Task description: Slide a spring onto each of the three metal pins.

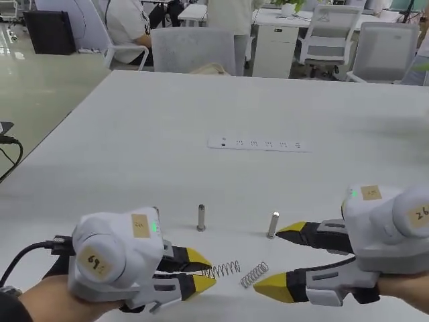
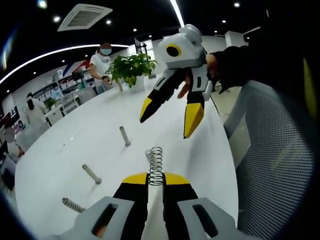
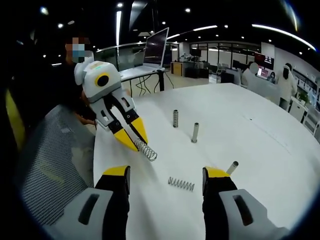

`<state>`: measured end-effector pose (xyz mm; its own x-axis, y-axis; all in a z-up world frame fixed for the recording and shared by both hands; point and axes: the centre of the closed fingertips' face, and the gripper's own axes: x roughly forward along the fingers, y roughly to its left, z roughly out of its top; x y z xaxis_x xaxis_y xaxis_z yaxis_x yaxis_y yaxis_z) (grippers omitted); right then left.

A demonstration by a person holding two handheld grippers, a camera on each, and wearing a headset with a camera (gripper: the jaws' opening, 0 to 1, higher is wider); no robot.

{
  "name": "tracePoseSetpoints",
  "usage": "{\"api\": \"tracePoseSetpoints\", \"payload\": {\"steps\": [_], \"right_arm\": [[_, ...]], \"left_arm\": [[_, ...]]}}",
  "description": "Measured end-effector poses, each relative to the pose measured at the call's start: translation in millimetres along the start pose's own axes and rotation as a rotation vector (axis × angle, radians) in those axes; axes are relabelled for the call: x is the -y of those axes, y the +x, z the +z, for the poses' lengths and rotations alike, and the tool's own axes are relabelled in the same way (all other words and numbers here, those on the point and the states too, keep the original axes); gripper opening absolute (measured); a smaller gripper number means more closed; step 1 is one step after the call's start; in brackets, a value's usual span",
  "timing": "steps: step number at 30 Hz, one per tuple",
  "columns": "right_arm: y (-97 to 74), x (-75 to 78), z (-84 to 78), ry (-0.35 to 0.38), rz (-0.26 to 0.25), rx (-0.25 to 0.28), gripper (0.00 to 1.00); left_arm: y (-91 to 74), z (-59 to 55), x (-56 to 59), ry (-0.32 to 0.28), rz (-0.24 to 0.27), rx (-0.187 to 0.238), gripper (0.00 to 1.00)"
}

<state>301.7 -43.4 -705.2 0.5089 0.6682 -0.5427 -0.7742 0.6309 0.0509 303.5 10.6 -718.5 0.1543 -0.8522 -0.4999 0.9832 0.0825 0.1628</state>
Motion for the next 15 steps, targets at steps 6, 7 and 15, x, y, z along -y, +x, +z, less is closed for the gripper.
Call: {"api": "tracePoseSetpoints", "payload": {"steps": [6, 7, 15], "right_arm": [[5.5, -6.9, 1.8, -0.016, 0.028, -0.006, 0.51], [6.4, -8.1, 2.3, -0.019, 0.033, -0.006, 0.5], [11.1, -15.7, 3.2, -0.033, 0.067, -0.016, 0.4]], "left_arm": [[-0.2, 3.5, 2.1, 0.008, -0.006, 0.004, 0.02], [-0.5, 4.2, 2.5, 0.009, -0.007, 0.006, 0.02], [-1.4, 6.9, 5.3, 0.016, -0.013, 0.008, 0.02]]}}
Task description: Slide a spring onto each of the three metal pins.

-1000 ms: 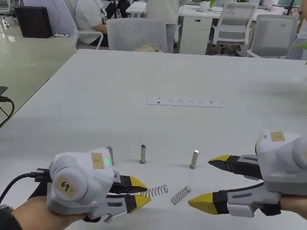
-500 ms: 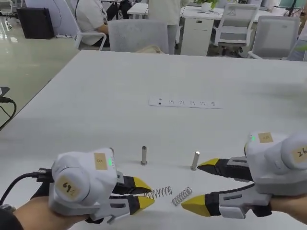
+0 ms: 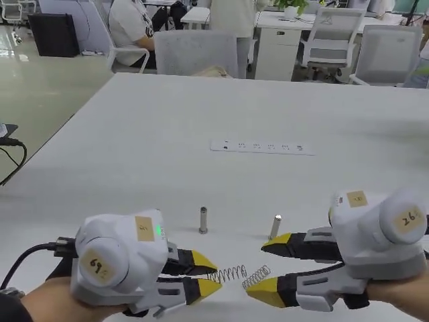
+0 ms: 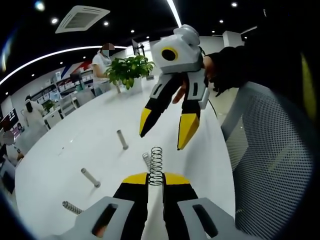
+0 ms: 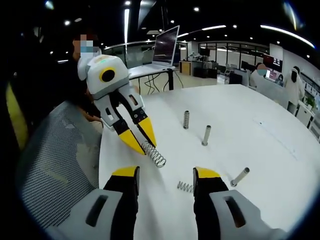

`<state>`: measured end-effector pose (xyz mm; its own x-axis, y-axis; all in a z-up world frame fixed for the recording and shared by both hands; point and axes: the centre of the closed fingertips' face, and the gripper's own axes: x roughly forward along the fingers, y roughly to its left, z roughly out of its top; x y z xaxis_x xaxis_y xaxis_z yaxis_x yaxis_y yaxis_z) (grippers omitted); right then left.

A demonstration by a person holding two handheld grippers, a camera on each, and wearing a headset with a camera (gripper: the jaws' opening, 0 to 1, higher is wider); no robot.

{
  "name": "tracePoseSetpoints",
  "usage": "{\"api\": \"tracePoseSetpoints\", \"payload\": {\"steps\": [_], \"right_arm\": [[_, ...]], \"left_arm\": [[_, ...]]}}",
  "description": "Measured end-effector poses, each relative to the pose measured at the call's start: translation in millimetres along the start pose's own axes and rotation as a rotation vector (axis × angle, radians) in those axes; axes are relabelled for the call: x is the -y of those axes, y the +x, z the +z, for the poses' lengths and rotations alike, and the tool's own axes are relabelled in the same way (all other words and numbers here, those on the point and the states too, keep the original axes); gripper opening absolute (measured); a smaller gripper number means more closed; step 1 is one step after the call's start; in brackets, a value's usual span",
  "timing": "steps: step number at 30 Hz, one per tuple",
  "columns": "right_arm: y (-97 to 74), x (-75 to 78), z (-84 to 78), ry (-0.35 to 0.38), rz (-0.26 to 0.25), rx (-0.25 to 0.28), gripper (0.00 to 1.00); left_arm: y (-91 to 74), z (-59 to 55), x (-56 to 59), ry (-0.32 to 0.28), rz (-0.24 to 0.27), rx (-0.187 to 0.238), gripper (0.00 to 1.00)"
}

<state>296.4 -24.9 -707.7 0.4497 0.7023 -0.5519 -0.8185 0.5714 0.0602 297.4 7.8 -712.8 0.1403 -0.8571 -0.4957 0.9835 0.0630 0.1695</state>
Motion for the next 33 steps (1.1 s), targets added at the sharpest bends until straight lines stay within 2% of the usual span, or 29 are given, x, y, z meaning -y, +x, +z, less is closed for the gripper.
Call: {"api": "tracePoseSetpoints", "payload": {"steps": [22, 33], "right_arm": [[9.3, -14.7, -2.0, -0.026, 0.07, -0.016, 0.2], [11.4, -19.5, -2.7, -0.037, 0.087, -0.022, 0.12]], "left_arm": [[0.7, 7.6, 9.4, 0.016, -0.028, 0.017, 0.02], [1.2, 9.3, 12.2, 0.018, -0.039, 0.024, 0.02]]}}
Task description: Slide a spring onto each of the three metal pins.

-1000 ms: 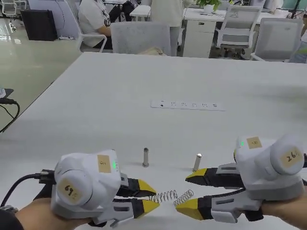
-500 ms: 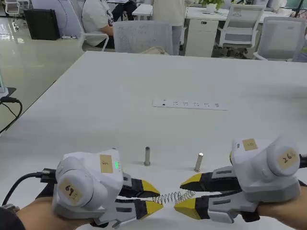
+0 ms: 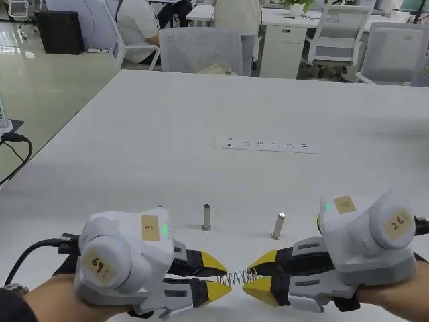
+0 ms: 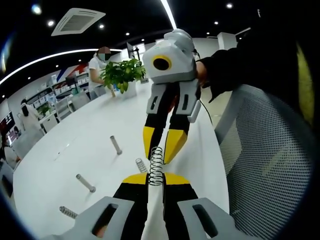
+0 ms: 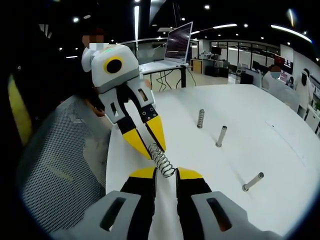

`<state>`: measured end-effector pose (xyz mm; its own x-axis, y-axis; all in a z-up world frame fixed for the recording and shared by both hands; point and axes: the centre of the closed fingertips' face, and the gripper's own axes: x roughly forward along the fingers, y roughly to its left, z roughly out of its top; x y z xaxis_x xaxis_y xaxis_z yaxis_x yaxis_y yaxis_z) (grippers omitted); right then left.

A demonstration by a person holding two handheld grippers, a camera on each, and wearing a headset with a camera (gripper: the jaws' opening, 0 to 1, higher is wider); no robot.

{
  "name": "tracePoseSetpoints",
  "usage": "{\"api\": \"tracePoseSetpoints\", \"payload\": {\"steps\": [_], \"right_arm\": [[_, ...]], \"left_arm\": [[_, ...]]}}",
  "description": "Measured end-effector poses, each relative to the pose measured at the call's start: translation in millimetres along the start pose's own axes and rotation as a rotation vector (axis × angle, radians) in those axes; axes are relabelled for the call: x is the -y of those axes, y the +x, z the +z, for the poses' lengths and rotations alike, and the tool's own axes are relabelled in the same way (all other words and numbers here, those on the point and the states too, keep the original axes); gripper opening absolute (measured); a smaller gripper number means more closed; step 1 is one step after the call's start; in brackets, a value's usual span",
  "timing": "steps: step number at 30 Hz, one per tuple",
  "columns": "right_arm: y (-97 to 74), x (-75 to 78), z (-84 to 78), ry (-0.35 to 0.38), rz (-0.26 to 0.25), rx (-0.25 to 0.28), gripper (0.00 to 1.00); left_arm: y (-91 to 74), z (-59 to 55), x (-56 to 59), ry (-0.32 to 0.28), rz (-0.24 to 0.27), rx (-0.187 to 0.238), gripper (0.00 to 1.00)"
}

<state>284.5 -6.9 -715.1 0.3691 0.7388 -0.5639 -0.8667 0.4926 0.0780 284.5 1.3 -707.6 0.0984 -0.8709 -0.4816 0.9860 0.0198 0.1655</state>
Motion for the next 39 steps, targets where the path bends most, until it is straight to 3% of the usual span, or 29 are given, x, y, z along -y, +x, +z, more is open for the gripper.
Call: {"api": "tracePoseSetpoints", "payload": {"steps": [24, 39], "right_arm": [[-1.5, -7.2, 11.0, -0.018, 0.038, 0.012, 0.1], [3.3, -9.0, 18.0, -0.074, 0.077, -0.064, 0.09]], "left_arm": [[-1.4, -4.7, 1.4, 0.004, -0.003, -0.016, 0.02], [-3.0, -6.2, -2.2, -0.003, 0.011, -0.016, 0.02]]}}
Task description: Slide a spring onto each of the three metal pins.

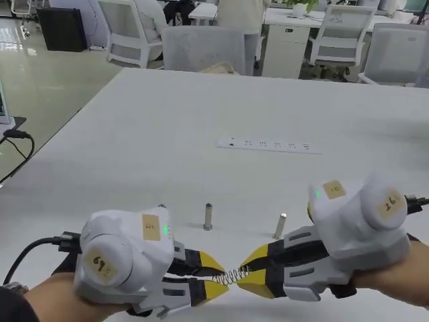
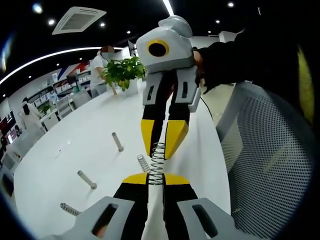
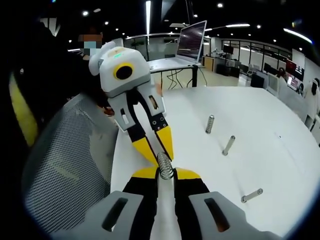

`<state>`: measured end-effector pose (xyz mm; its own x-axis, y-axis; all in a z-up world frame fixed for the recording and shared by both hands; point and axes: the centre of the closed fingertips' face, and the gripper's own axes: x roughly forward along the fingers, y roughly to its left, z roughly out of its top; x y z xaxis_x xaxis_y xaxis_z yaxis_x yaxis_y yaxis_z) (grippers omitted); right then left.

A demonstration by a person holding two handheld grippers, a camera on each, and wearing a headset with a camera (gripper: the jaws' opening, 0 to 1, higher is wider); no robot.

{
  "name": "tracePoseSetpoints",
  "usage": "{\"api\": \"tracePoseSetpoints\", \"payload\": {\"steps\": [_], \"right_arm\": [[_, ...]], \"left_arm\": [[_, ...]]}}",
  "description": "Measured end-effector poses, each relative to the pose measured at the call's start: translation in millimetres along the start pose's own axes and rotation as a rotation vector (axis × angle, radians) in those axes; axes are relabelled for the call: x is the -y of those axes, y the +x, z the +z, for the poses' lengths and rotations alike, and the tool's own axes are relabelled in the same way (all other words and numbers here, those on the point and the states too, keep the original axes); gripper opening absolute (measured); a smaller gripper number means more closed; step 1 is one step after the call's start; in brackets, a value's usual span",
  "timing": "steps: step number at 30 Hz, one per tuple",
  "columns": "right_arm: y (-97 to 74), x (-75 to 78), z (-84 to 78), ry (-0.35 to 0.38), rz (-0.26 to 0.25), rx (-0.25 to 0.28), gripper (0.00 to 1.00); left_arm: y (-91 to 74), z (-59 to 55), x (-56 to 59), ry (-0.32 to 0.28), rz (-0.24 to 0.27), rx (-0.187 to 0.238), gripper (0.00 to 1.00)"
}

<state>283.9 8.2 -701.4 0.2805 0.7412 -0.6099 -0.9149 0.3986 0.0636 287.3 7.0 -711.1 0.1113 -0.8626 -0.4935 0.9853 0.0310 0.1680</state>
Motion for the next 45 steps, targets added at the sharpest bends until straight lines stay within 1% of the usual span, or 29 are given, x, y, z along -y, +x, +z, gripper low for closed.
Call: {"api": "tracePoseSetpoints", "payload": {"steps": [5, 8, 9, 14, 20, 28, 36, 45], "right_arm": [[0.3, -1.0, 4.4, -0.04, 0.015, -0.047, 0.09], [1.2, -1.4, 7.6, -0.064, 0.027, -0.086, 0.08], [1.8, -1.4, 8.8, -0.072, 0.028, -0.107, 0.08], [5.0, -3.4, 15.2, -0.135, 0.043, -0.166, 0.08], [8.5, -4.0, 17.2, -0.183, 0.049, -0.236, 0.08], [9.7, -3.5, 22.0, -0.221, 0.068, -0.293, 0.08], [11.7, -4.1, 23.4, -0.271, 0.088, -0.383, 0.08], [14.3, -3.2, 29.1, -0.303, 0.109, -0.441, 0.08]], "left_arm": [[-1.2, 0.3, -1.7, -0.002, 0.007, 0.005, 0.02], [-1.4, 0.6, -2.5, -0.002, 0.012, 0.007, 0.02], [-1.4, 0.5, -3.1, -0.003, 0.014, 0.007, 0.02], [-2.6, 0.0, -4.4, -0.008, 0.021, 0.008, 0.02], [-4.2, -1.5, -5.6, -0.013, 0.031, 0.004, 0.02], [-4.2, -0.3, -6.6, -0.017, 0.039, 0.009, 0.02], [-4.0, 0.1, -8.1, -0.024, 0.044, 0.015, 0.02], [-5.7, 1.5, -11.9, -0.032, 0.06, 0.029, 0.02]]}}
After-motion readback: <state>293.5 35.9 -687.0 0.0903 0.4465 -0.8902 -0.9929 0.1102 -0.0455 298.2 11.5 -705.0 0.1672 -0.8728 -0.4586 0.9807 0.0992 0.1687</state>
